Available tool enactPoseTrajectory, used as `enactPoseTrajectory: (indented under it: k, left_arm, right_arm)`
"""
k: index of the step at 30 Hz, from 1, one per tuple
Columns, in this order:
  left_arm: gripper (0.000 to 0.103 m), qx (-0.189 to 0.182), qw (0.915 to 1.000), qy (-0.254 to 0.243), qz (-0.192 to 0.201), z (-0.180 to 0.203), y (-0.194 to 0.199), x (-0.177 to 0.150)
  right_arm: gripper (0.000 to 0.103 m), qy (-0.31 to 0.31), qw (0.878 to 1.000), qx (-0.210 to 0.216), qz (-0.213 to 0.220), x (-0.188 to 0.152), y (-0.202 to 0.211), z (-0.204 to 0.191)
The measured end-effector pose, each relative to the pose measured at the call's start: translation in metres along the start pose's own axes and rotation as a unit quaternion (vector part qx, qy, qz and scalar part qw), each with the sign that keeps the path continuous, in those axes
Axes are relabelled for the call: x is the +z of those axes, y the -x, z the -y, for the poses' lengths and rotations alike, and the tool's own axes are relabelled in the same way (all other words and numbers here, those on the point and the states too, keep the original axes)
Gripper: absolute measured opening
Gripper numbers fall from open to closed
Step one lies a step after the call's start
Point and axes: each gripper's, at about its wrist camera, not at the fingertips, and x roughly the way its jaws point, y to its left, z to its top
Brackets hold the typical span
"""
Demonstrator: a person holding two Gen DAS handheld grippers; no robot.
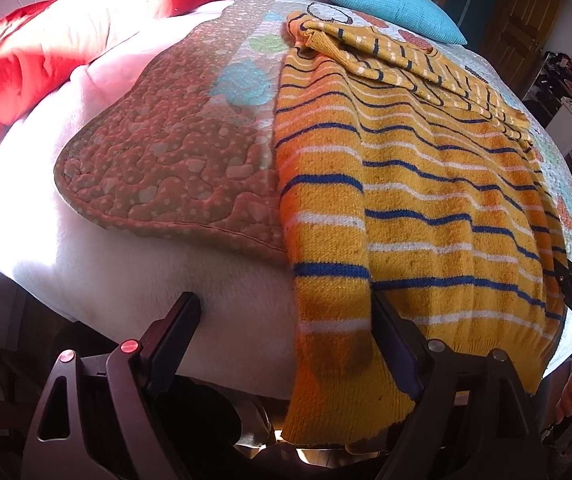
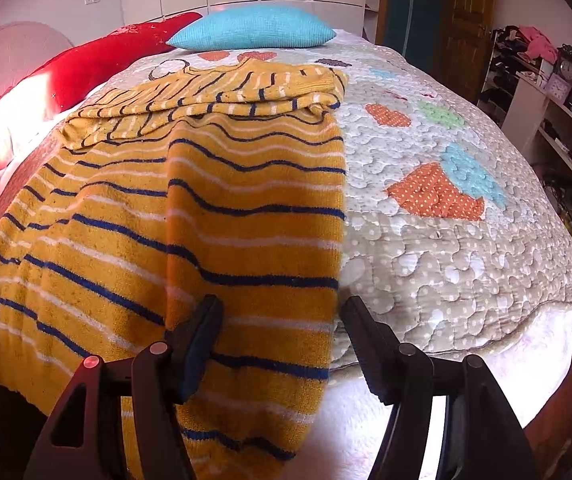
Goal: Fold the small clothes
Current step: 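Move the left tool to the sweater hem and grasp it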
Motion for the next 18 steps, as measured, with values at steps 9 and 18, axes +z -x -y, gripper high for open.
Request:
enactPoseTrajectory:
  k: [9,18]
  left_arm:
    - [0.085,0.0,1.0,0.003,-0.001,-0.0003,-0.0008,-0.0007]
    - [0.086,-0.001,1.0,0.002,-0.002,0.0003,-0.0011,-0.0003]
  right_arm:
    - [0.073,-0.009,1.0,0.003,0.006,-0.0028,-0.0013,0.0012]
    - [0.076,-0.01,1.0,0.001,0.01,-0.0037,-0.0019,0.0005]
